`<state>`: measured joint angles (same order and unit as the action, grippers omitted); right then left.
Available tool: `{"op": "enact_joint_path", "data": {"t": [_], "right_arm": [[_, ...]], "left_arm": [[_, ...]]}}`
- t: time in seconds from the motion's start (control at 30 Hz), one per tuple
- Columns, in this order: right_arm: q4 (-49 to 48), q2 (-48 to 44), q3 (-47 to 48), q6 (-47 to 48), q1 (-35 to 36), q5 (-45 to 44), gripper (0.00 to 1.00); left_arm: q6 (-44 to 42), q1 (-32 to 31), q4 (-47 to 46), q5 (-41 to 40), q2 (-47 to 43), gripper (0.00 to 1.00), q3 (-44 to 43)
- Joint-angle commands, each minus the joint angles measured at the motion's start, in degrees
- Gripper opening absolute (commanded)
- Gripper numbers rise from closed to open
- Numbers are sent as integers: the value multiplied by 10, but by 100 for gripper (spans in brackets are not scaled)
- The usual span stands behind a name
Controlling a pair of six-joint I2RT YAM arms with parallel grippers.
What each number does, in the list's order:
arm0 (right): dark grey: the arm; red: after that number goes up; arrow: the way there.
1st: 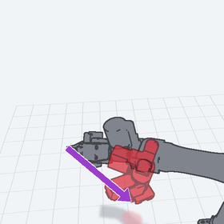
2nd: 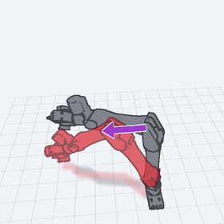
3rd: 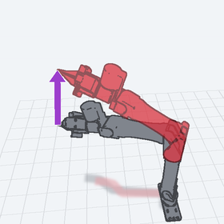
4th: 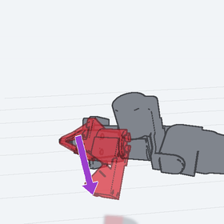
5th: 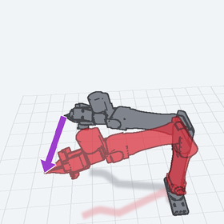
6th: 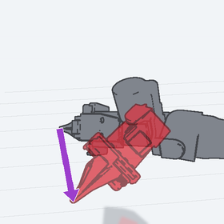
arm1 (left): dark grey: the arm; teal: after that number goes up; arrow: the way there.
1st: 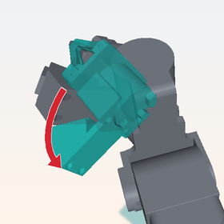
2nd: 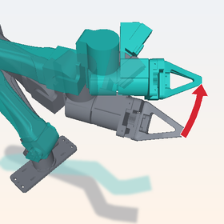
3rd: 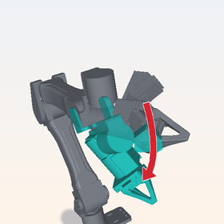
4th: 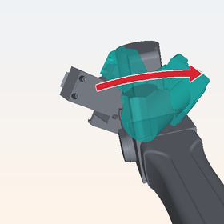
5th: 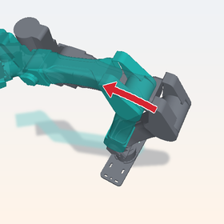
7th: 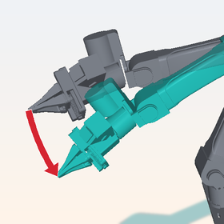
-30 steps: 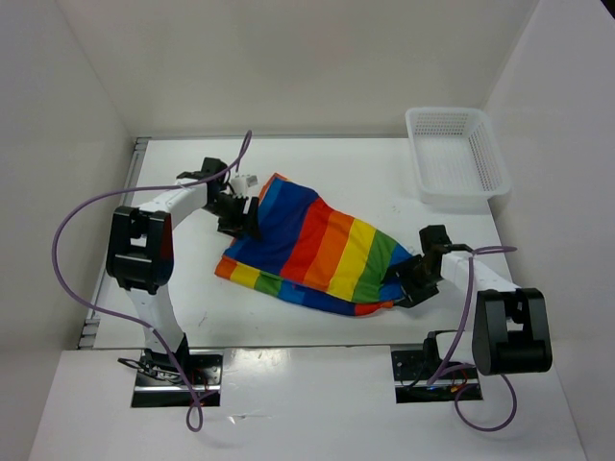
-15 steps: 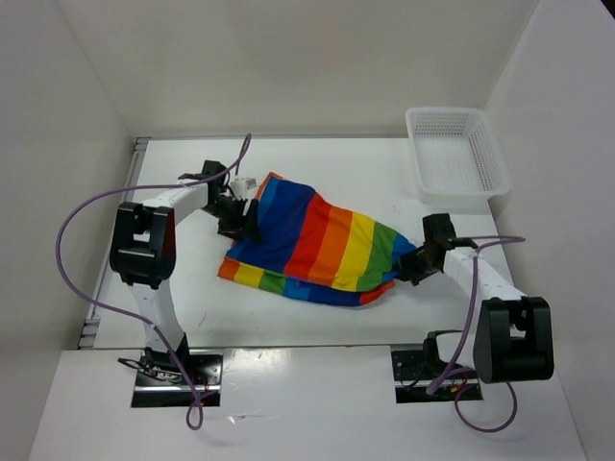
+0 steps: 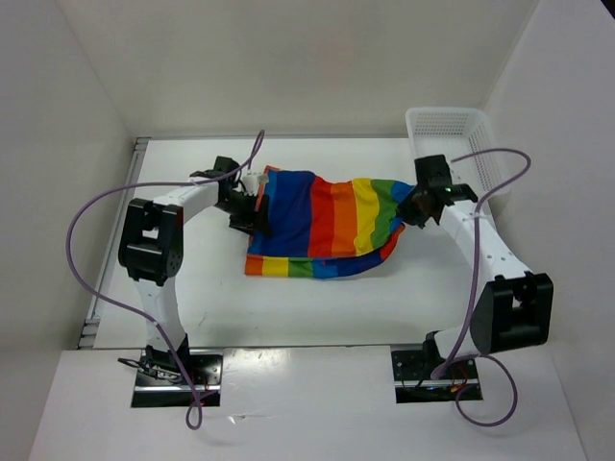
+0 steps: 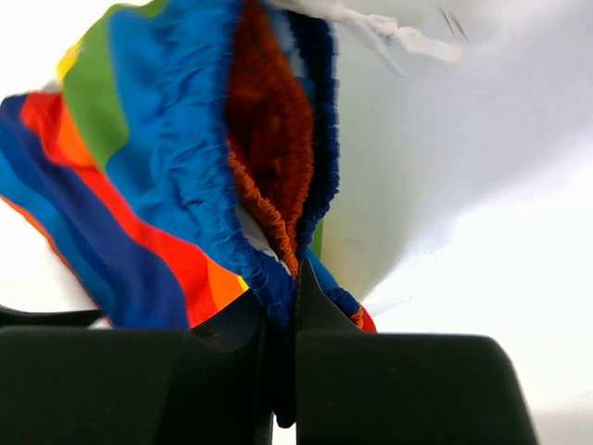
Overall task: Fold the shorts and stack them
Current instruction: Fold the shorts
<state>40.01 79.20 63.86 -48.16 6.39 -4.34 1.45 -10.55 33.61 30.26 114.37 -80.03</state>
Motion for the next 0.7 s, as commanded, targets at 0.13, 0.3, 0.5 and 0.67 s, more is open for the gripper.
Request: {"op": "enact_joint_path", "data": {"t": [0.13,0.3,0.5,0.67], "right_arm": [[66,95,166,85,109,-131,0],[94,155,266,96,166,-172,0],[99,198,326,102,194,-182,0],[114,225,367,108,211,-189,0]], "left_arm": [[-15,4,-20,13,18,75,-49],[-15,4,-25,20,33,74,-43],[-15,4,7,-20,2,72,-122],[-15,73,-28,-39,-27,45,-57]]}}
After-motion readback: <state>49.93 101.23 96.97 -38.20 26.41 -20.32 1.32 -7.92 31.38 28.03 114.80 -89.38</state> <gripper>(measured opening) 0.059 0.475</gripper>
